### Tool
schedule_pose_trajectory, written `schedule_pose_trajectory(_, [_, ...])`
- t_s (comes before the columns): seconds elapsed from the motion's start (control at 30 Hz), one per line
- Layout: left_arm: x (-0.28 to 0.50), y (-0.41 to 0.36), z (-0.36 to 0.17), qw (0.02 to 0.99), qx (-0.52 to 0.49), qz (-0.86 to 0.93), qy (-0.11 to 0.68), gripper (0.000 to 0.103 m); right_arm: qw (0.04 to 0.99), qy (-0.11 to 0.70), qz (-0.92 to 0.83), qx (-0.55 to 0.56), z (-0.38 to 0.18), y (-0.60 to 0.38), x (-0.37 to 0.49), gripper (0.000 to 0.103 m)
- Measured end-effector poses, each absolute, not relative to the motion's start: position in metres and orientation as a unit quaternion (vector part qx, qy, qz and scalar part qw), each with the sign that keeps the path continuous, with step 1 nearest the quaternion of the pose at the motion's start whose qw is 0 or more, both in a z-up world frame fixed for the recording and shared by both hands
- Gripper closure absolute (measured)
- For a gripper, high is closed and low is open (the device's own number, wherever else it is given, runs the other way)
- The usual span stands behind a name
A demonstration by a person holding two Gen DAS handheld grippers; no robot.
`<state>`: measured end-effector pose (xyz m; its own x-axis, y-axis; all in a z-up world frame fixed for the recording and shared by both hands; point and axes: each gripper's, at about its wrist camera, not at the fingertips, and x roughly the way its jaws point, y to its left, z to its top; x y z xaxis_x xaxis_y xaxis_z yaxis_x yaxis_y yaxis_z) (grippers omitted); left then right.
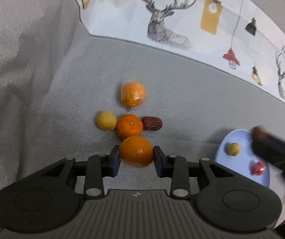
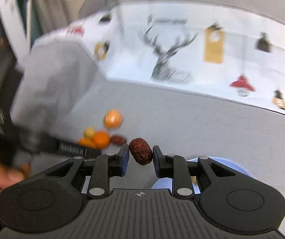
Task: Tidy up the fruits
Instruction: 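Carry the orange with the left gripper while the right gripper carries the date over the plate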
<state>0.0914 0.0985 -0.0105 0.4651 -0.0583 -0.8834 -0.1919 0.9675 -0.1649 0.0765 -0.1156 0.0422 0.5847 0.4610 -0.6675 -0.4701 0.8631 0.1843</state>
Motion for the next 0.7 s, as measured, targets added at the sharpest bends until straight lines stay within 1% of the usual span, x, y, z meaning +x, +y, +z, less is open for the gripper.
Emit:
schedule_pose_trajectory(0.07, [0.088, 0.095, -0.005, 0.853, -0.117, 0.033, 0.508, 0.065, 0.901, 0.356, 0.248, 0.000, 0.055, -0.135, 0.065, 0.076])
schedule_pose_trajectory(0.17, [0.085, 0.091, 0.000, 0.857, -0.114, 0.028, 0.502, 0.065, 0.910, 0.350, 0.221, 0.015, 0.045, -0.167, 0.051, 0.076])
schedule_pose_trajectory(0.27, [0.082, 0.085, 0.002, 0.859, -0.112, 0.024, 0.499, 0.065, 0.900, 0.395, 0.184, 0.036, 0.012, -0.189, 0.048, 0.076])
schedule_pose_trajectory(0.33, [0.081, 0.081, 0.003, 0.861, -0.106, 0.019, 0.498, 0.065, 0.892, 0.416, 0.165, 0.057, -0.001, -0.200, 0.053, 0.076])
schedule_pose_trajectory(0.47, [0.085, 0.073, 0.002, 0.865, -0.088, 0.014, 0.493, 0.065, 0.908, 0.390, 0.153, 0.033, 0.001, -0.213, 0.050, 0.076])
schedule_pose_trajectory(0.7, [0.096, 0.069, 0.001, 0.872, -0.095, 0.005, 0.480, 0.065, 0.911, 0.393, 0.121, 0.036, -0.004, -0.243, 0.061, 0.076])
